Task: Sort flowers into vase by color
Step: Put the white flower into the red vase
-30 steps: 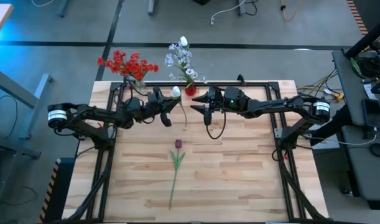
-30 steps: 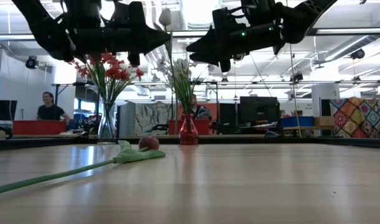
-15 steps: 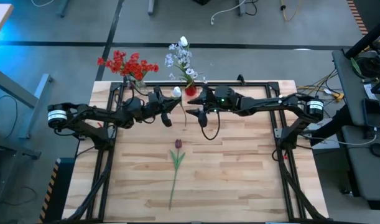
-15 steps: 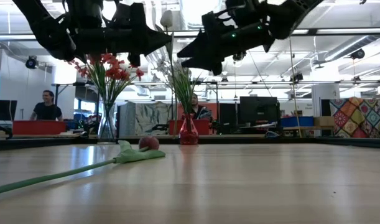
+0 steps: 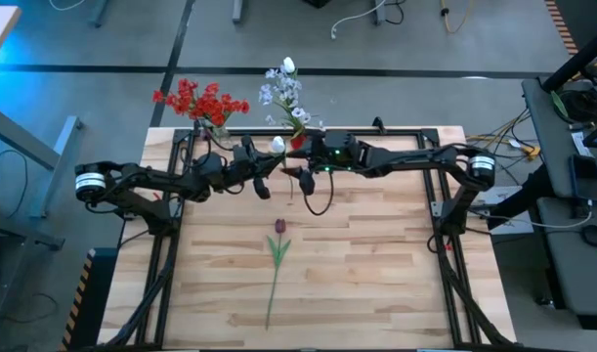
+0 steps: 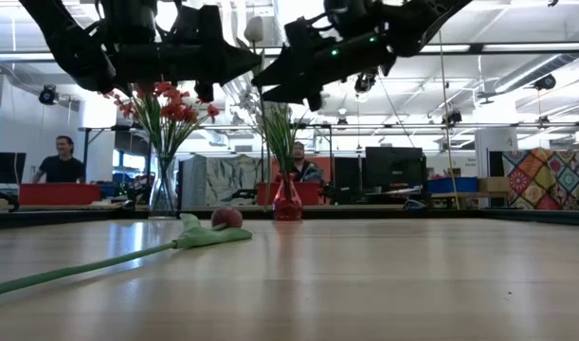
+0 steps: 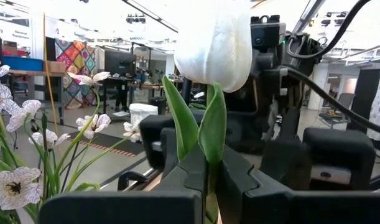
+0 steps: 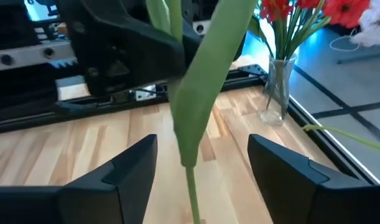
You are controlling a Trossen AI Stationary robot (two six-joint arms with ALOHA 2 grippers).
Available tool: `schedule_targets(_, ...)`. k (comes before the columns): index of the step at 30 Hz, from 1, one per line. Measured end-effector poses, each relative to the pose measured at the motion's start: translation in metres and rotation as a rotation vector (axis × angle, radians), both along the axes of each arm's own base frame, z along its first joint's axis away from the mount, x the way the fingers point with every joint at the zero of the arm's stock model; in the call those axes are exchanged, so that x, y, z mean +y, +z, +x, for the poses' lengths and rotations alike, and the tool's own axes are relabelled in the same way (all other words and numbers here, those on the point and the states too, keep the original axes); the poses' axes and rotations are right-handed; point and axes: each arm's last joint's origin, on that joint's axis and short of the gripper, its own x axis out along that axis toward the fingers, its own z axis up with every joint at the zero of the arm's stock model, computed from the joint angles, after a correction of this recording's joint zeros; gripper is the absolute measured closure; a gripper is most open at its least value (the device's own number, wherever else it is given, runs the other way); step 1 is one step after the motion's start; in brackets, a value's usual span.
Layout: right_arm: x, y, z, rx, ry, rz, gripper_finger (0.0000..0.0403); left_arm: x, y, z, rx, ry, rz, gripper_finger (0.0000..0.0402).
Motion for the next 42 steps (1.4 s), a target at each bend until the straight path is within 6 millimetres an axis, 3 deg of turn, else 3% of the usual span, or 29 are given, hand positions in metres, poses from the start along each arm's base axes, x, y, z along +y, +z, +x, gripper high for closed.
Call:
schedule_targets(7,-0.003,0.003,0.013,-0.014,-0.031,-0.006,0.0216,0.0,-0.001,0.0,0.007,0.004,0.003,0.0401)
schedule_targets(14,0.0,0.002,0.014,-0.004,-0.038,-0.038,0.0325,0.002,-0.002,-0.001,0.01,0.064,-0.002,0.0397)
schedule_targets(18,0.0,0.001,0.013,0.011,-0.046,-0.042,0.0381,0.003,-0.004,-0.001,0.027,0.096,-0.001,0.0368)
schedule_targets(25,-0.004,0.019,0.002,0.004,-0.103,-0.129,0.0381,0.003,-0.005,-0.001,0.033,0.093,-0.003,0.0287)
schedule_targets(33,-0.006,0.047,-0.033,0.009,-0.222,-0.265,0.0381,0.0,-0.012,-0.003,0.069,0.071,-0.013,0.024)
schedule_targets(42,-0.007,0.031,-0.106,-0.098,-0.352,-0.359,0.0381,-0.002,-0.018,-0.005,0.089,0.064,-0.031,0.0238)
